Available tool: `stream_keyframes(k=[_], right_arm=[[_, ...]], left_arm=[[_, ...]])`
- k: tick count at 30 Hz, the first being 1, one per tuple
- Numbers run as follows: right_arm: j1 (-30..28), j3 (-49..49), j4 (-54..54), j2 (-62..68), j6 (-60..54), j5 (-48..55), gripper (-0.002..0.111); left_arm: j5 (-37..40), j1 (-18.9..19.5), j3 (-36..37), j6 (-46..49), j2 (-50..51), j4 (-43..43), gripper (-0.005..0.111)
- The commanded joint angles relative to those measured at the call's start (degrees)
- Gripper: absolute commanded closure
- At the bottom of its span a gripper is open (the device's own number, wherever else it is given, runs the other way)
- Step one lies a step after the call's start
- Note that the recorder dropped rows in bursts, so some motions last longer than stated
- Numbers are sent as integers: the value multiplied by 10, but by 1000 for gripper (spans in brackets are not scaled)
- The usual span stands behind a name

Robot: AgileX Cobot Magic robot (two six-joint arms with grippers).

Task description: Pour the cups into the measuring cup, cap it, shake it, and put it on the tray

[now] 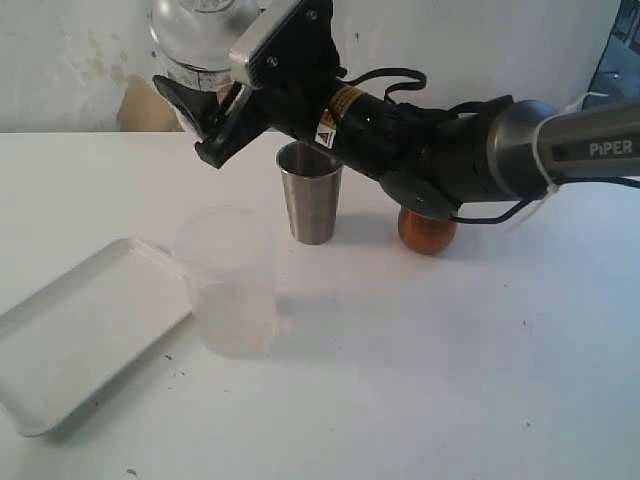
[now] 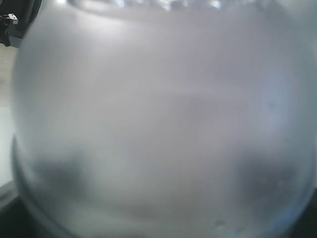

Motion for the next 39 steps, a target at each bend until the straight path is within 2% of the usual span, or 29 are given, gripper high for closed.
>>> stream_keyframes(k=[1, 5, 19, 39], right_arm=[[9, -16, 11, -4, 114, -21, 108], [37, -30, 4, -4, 233, -16, 108], [139, -30, 2, 48, 247, 23, 108], [183, -30, -5, 108, 246, 60, 108]], left_arm=[[1, 1, 2, 0, -2, -6, 107], [1, 1, 2, 0, -2, -6, 107], [1, 1, 2, -1, -2, -6, 107], [1, 1, 2, 0, -2, -6, 107]])
